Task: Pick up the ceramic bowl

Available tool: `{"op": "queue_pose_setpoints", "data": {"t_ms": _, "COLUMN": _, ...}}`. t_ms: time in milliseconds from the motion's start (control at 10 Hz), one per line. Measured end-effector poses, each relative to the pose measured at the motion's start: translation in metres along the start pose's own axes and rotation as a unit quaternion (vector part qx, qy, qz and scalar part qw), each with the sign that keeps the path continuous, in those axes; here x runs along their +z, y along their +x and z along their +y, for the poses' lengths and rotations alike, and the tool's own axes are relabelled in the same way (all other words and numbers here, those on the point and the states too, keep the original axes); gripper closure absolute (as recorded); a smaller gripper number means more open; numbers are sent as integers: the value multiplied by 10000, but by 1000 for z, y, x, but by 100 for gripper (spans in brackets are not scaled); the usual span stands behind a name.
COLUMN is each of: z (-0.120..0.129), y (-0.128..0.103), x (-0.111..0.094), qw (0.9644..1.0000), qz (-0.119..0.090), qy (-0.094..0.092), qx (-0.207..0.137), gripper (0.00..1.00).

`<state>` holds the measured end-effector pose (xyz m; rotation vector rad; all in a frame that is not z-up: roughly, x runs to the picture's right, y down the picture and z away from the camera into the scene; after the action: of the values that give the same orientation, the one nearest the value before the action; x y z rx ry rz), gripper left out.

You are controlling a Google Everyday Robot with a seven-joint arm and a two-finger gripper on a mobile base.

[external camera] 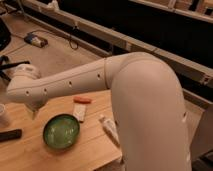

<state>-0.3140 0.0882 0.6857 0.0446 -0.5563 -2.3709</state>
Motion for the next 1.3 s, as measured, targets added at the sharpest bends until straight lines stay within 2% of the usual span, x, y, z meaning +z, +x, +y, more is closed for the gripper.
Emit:
{"op": "queue_pose_setpoints", "data": {"t_ms": 200, "z": -28, "y": 6, "x": -10, "qw": 9998, "qz": -44, "qy": -54, "qx": 211, "gripper": 20}}
{"op": "queue_pose_setpoints", "data": {"t_ms": 300, "z": -42, "y": 11, "x": -13, "qw": 9991, "qz": -48, "qy": -25, "qx": 418, "gripper": 20}}
{"op": "queue_pose_setpoints", "data": {"t_ms": 600, "z": -63, "y": 13, "x": -6, "qw": 9930, "qz": -147, "qy": 143, "qx": 1163, "gripper": 20}}
{"op": "queue_pose_setpoints", "data": {"t_ms": 800, "z": -71, "y": 7, "x": 14, "qw": 9883, "qz": -228, "qy": 294, "qx": 1482, "gripper": 20}}
{"op": "queue_pose_setpoints", "data": {"t_ms": 1000, "z": -70, "y": -2, "x": 44, "qw": 9843, "qz": -320, "qy": 416, "qx": 1683, "gripper": 20}}
{"op": "queue_pose_setpoints", "data": {"t_ms": 1300, "z": -67, "y": -10, "x": 79, "qw": 9786, "qz": -592, "qy": 542, "qx": 1894, "gripper": 20}}
